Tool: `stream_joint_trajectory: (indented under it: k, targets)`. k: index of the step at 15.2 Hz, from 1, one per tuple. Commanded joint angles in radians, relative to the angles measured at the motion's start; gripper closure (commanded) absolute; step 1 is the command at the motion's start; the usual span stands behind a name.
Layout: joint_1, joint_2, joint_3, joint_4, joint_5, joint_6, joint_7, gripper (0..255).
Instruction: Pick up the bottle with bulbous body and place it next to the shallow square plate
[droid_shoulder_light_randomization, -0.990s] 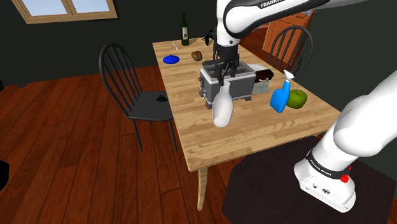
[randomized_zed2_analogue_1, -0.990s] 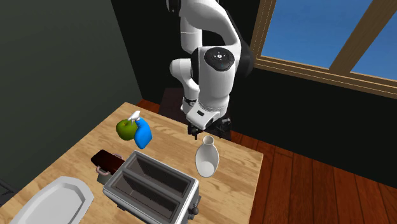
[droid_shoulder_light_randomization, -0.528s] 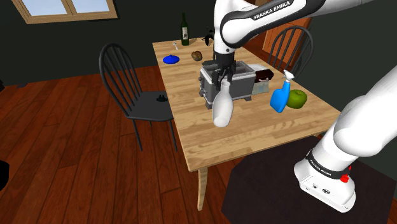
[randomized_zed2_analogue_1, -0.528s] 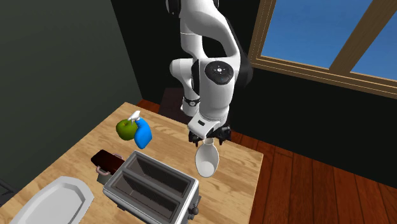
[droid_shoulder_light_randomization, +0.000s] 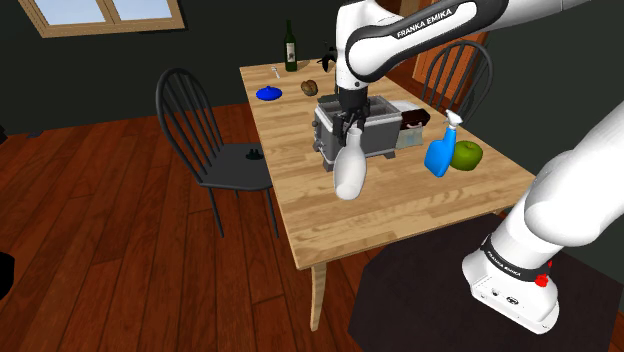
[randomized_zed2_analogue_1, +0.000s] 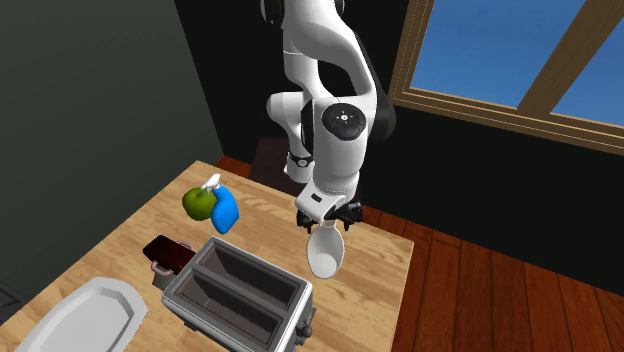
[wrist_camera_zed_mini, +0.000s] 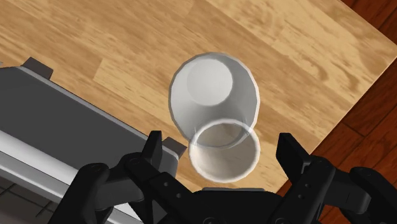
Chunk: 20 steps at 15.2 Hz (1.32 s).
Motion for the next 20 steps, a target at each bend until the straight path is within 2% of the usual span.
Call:
stream_joint_trajectory:
  k: [1,2,11,20]
  targets:
    - [0.000,0.000,0.000,0.000,0.000,0.000,0.000,0]
    - [0.000,0.000,0.000,0.000,0.000,0.000,0.000,255]
    - [0.000,0.000,0.000,0.000,0.000,0.000,0.000,255]
    - [0.000,-0.035,-0.003,0.086,0.005,-0.121,-0.006,255]
